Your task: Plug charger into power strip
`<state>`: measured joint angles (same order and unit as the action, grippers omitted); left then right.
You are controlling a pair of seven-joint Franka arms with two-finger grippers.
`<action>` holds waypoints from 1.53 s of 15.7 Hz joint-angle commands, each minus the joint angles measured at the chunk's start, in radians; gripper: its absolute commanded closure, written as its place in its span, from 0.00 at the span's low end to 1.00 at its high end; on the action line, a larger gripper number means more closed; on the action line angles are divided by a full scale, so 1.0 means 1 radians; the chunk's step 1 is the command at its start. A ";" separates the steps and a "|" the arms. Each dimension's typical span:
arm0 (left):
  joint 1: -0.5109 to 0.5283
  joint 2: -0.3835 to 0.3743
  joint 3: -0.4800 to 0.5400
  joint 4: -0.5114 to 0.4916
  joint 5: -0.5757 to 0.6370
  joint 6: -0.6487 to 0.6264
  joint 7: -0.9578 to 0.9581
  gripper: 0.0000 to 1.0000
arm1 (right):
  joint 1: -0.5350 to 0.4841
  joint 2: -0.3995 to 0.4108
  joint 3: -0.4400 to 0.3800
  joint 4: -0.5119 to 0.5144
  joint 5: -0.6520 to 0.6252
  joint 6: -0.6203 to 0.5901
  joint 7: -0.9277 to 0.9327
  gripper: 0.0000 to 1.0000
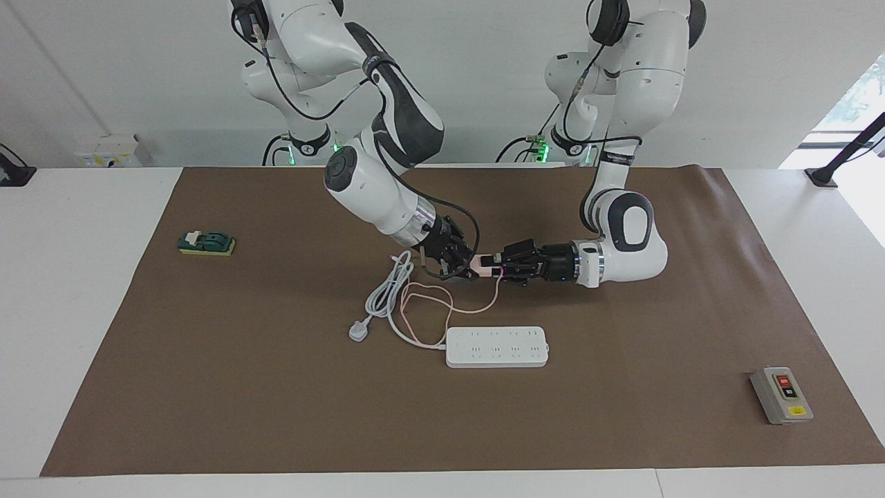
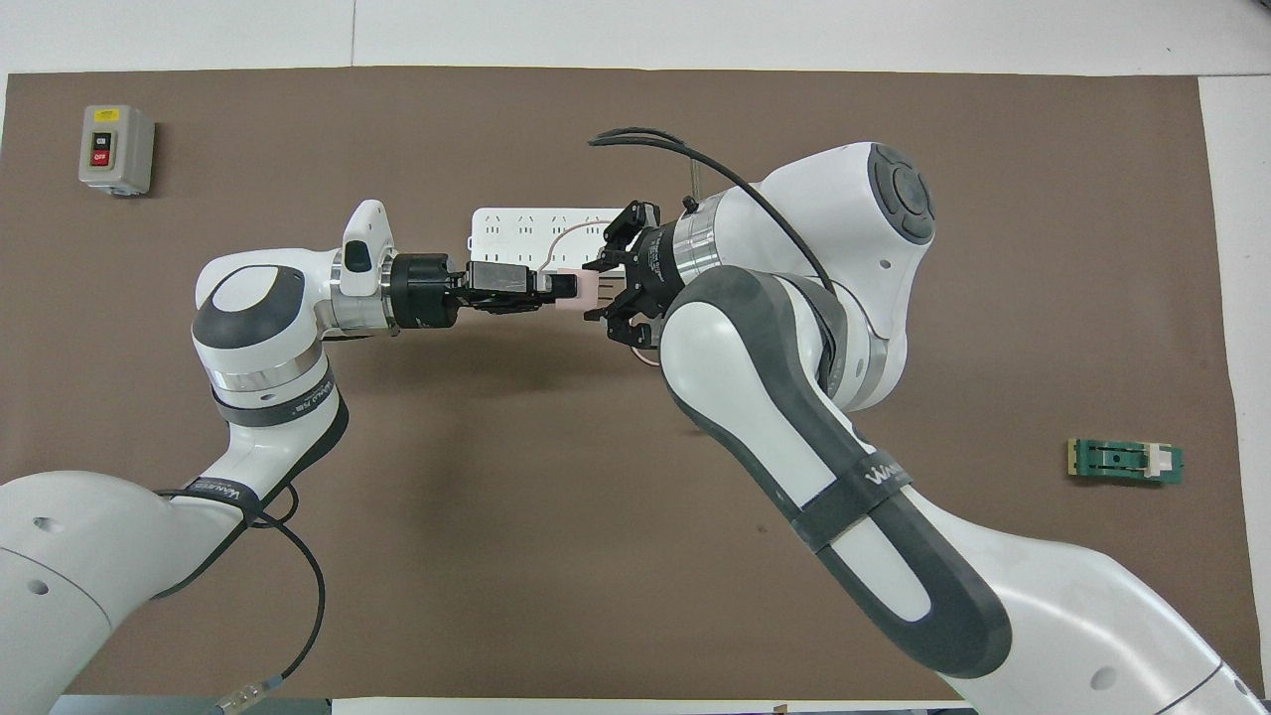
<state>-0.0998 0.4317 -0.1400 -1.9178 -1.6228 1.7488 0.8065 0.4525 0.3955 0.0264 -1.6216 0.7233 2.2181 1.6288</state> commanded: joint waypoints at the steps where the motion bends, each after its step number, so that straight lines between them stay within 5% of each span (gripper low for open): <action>1: -0.003 0.004 -0.001 0.040 -0.006 -0.018 -0.032 1.00 | 0.011 0.005 0.001 -0.023 0.019 0.012 -0.001 0.54; 2: -0.005 0.002 0.000 0.040 -0.005 -0.018 -0.032 1.00 | 0.011 0.005 0.001 -0.023 0.019 0.012 0.002 0.24; 3: -0.005 0.002 0.000 0.040 -0.005 -0.017 -0.032 1.00 | 0.011 0.005 0.001 -0.023 0.019 0.011 0.002 0.05; 4: -0.005 0.001 0.002 0.045 0.012 -0.015 -0.033 1.00 | 0.011 0.005 0.001 -0.023 0.019 0.011 0.002 0.00; 9: 0.023 0.002 0.002 0.129 0.165 -0.022 -0.106 1.00 | 0.009 0.005 0.001 -0.023 0.019 0.009 -0.004 0.00; 21: 0.008 0.016 -0.003 0.424 0.903 -0.043 -0.080 1.00 | -0.188 -0.069 -0.006 -0.084 0.004 -0.181 -0.225 0.00; 24: -0.008 0.018 -0.006 0.453 1.044 -0.040 0.061 1.00 | -0.245 -0.095 -0.009 -0.112 -0.039 -0.228 -0.315 0.00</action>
<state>-0.0887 0.4307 -0.1526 -1.5110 -0.6704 1.7166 0.7722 0.2426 0.3524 0.0114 -1.6731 0.7128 2.0085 1.3793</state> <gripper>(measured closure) 0.987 0.000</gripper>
